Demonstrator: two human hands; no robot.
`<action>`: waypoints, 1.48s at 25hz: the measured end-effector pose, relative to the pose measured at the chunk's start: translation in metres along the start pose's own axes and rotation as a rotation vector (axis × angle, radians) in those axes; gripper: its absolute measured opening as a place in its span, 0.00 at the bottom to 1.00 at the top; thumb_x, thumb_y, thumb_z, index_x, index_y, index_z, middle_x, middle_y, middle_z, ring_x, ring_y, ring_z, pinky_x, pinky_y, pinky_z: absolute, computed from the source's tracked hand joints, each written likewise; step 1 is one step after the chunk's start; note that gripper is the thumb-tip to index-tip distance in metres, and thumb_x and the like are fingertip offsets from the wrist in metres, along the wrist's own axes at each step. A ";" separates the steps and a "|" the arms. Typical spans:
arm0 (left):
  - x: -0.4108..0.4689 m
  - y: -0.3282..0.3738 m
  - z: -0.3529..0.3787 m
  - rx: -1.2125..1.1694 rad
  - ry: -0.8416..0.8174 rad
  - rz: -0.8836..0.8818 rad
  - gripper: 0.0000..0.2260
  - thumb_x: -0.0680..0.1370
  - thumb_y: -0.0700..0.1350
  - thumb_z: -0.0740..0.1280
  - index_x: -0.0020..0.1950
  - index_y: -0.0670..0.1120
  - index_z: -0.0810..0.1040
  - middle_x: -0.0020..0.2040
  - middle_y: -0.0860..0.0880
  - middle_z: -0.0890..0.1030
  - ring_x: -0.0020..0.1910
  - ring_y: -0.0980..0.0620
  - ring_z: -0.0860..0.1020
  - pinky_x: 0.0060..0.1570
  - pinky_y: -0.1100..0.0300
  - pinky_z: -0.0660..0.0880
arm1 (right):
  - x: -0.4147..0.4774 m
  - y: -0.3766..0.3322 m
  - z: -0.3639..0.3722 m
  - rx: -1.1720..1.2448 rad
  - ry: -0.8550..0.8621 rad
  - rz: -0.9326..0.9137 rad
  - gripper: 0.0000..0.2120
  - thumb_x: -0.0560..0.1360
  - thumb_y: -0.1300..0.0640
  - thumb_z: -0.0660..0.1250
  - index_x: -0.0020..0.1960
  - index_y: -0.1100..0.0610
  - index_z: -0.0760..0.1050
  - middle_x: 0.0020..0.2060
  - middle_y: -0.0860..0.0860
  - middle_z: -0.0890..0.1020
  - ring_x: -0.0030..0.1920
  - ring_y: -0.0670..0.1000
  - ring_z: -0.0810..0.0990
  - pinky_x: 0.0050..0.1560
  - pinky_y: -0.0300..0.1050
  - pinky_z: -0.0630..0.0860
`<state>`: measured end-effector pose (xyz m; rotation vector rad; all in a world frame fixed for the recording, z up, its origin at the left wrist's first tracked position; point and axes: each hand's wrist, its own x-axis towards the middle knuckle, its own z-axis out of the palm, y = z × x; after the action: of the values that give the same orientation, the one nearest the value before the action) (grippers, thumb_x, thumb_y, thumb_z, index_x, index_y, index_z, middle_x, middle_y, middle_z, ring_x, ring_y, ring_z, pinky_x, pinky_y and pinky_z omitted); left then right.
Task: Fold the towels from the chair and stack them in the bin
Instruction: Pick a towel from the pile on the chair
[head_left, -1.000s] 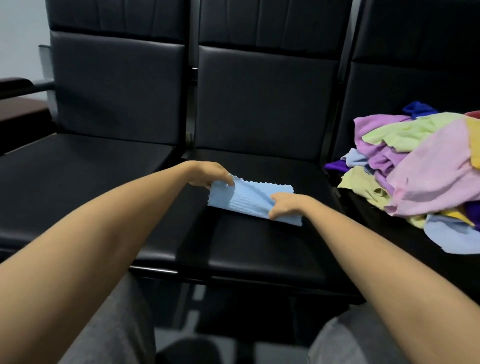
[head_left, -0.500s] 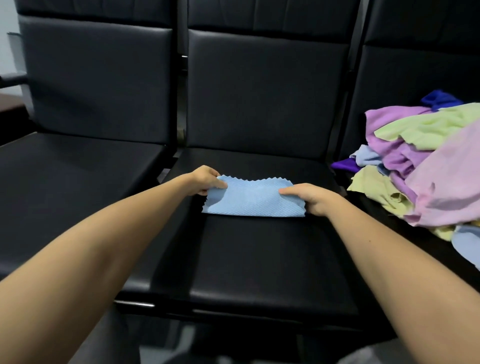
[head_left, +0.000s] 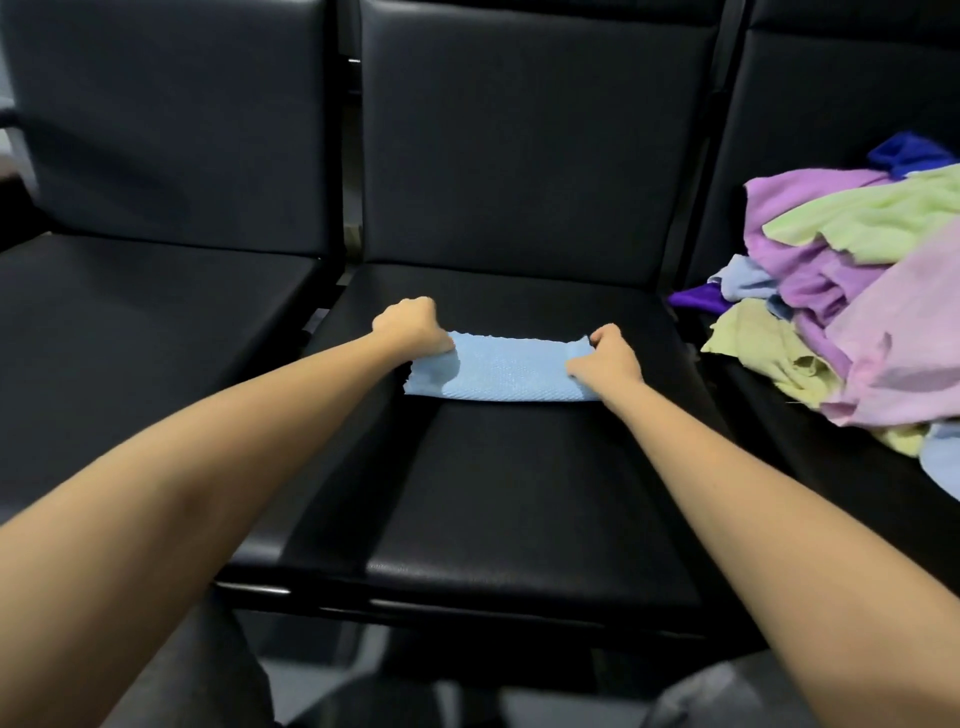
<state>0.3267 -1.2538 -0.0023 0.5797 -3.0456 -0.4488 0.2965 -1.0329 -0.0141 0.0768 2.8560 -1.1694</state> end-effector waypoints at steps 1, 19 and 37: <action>-0.002 0.005 0.001 0.131 0.122 0.101 0.17 0.73 0.52 0.63 0.57 0.43 0.72 0.54 0.43 0.75 0.56 0.42 0.74 0.49 0.54 0.70 | -0.005 -0.001 0.003 -0.095 0.038 -0.043 0.21 0.74 0.61 0.63 0.65 0.58 0.64 0.60 0.55 0.71 0.57 0.57 0.74 0.48 0.45 0.67; -0.067 -0.003 -0.003 -0.233 0.039 0.147 0.15 0.76 0.36 0.59 0.61 0.42 0.73 0.56 0.46 0.76 0.52 0.44 0.76 0.44 0.58 0.72 | -0.045 0.003 0.003 -0.156 -0.387 -0.488 0.26 0.72 0.71 0.58 0.67 0.52 0.66 0.66 0.54 0.66 0.62 0.53 0.71 0.61 0.43 0.69; -0.073 -0.053 0.007 -0.181 -0.064 0.473 0.26 0.68 0.55 0.69 0.62 0.48 0.71 0.56 0.51 0.70 0.58 0.49 0.70 0.59 0.58 0.67 | -0.058 0.000 0.007 0.063 -0.331 -0.532 0.05 0.77 0.60 0.60 0.46 0.55 0.74 0.40 0.51 0.79 0.40 0.48 0.74 0.43 0.42 0.70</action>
<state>0.4130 -1.2730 -0.0204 -0.1652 -3.0062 -0.7131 0.3549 -1.0390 -0.0150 -0.8363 2.6064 -1.1990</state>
